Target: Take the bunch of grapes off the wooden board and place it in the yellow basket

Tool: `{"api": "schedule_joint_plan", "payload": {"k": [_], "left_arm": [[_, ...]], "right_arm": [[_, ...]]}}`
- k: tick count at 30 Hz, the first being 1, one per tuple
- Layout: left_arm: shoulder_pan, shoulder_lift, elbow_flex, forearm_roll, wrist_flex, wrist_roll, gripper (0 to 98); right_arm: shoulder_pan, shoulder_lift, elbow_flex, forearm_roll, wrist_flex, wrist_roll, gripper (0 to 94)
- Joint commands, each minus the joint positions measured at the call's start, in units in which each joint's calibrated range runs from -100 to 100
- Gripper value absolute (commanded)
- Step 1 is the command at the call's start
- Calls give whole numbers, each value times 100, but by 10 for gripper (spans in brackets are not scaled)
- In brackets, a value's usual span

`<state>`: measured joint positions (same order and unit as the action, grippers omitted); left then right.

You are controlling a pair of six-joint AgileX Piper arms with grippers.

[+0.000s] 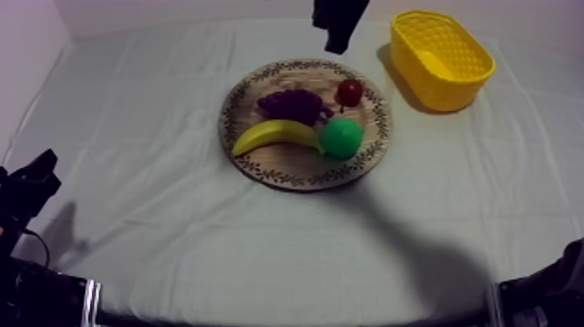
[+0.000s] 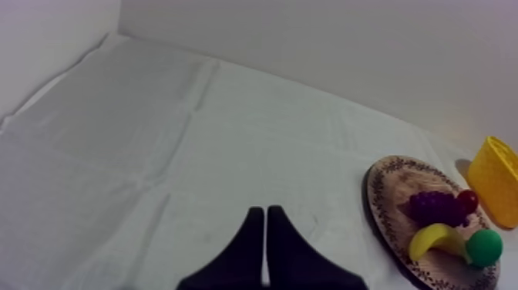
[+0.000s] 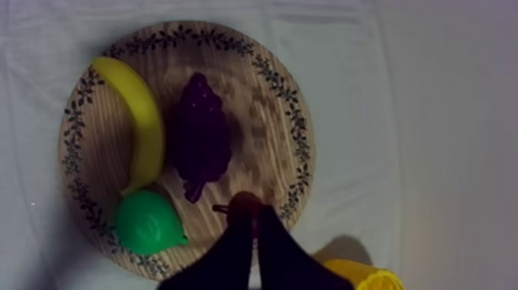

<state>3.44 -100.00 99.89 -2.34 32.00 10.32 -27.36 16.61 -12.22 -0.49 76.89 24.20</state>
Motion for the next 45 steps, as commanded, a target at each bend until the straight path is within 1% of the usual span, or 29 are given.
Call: {"api": "schedule_joint_plan", "payload": {"k": [1, 2, 3, 6, 8, 10, 13, 17, 21, 25, 30, 36, 45], "left_arm": [[-1, 0, 0, 2, 1, 1, 1], [-1, 0, 0, 2, 1, 1, 1], [-1, 0, 0, 2, 1, 1, 1], [-1, 0, 0, 2, 1, 1, 1], [-1, 0, 0, 2, 1, 1, 1], [-1, 0, 0, 2, 1, 1, 1], [-1, 0, 0, 2, 1, 1, 1], [-1, 0, 0, 2, 1, 1, 1], [-1, 0, 0, 2, 1, 1, 1], [-1, 0, 0, 2, 1, 1, 1], [-1, 0, 0, 2, 1, 1, 1], [-1, 0, 0, 2, 1, 1, 1], [-1, 0, 0, 2, 1, 1, 1]], "right_arm": [[-33, -4, 77, 64, -94, -80, 27], [-50, -7, 108, 82, -127, -99, 50], [-61, -12, 134, 102, -156, -142, 107], [-73, -31, 184, 139, -231, -337, 401], [-61, -49, 219, 124, -246, -371, 555], [-46, -64, 249, 98, -248, -365, 646], [-36, -76, 279, 94, -245, -372, 724], [-47, -68, 299, 107, -263, -391, 766], [-45, -29, 307, 85, -291, -382, 774], [-61, 80, 325, 124, -364, -429, 779], [-84, 335, 402, 187, -563, -490, 778], [-78, 728, 595, 159, -897, -445, 763], [-88, 1459, 627, 196, -1238, -475, 758]]}}
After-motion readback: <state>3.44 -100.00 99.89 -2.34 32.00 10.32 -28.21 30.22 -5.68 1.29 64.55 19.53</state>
